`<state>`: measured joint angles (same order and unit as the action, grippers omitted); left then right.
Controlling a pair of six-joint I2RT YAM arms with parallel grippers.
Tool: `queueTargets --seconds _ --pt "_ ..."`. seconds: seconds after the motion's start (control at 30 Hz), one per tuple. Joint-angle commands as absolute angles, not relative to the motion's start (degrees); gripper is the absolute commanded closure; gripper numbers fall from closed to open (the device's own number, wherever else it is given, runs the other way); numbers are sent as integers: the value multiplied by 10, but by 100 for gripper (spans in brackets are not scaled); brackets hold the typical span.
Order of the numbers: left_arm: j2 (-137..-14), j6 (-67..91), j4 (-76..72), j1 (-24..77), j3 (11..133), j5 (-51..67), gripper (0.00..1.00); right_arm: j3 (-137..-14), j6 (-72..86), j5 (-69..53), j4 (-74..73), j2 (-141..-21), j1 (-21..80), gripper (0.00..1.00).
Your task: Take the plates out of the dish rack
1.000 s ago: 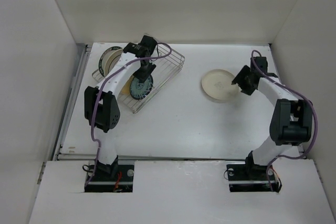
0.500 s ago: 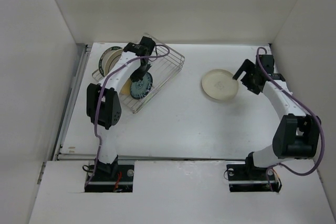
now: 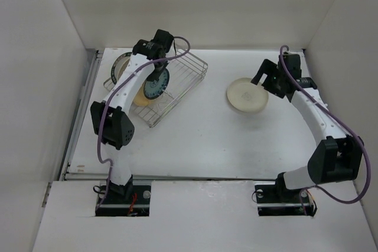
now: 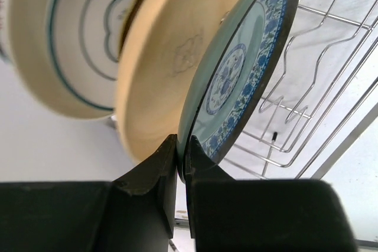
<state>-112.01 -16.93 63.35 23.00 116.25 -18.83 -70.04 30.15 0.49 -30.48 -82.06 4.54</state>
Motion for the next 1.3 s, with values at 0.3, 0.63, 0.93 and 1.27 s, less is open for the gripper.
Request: queueTargets --seconds 0.3,0.63,0.93,1.27 --pt "-1038 -195 650 253 1221 -266 100 -743 292 16 -325 -789 49 0" --pt "-982 -190 652 253 1237 -142 100 -718 232 -193 -229 -748 105 0" --pt "-976 -169 721 253 1242 134 100 -737 227 -243 -142 -772 248 0" --pt "-1025 -198 772 253 1228 293 100 -747 232 -276 -114 -862 287 13"
